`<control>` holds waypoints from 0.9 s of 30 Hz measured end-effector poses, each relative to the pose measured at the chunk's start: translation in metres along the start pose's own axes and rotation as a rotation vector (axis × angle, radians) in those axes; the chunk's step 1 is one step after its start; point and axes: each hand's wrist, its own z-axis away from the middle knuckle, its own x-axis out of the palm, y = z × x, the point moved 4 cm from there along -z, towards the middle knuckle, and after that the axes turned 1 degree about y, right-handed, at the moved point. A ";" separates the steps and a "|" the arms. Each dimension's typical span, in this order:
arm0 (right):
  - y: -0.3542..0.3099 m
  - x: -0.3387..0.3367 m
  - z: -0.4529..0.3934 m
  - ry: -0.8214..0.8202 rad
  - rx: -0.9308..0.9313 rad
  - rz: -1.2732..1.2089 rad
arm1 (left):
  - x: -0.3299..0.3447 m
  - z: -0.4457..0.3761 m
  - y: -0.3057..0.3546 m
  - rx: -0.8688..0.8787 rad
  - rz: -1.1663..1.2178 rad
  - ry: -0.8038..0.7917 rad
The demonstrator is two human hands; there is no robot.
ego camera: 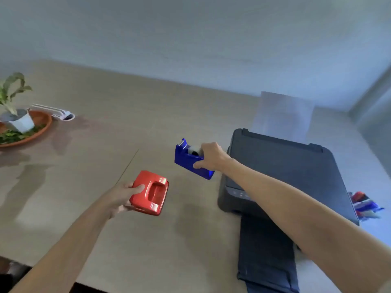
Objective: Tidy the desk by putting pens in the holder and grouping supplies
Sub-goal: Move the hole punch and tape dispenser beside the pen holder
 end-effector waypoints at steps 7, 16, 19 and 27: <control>0.065 -0.162 0.079 0.292 0.038 -0.028 | 0.103 0.036 0.128 0.199 -0.019 -0.120; 0.301 -0.263 0.242 0.470 0.388 0.013 | 0.391 0.097 0.164 0.202 -0.135 -0.513; 0.384 -0.266 0.301 0.512 0.544 -0.052 | 0.486 0.117 0.136 0.160 -0.210 -0.603; 0.528 -0.217 0.388 0.503 0.852 -0.203 | 0.641 0.124 0.018 -0.031 -0.279 -0.691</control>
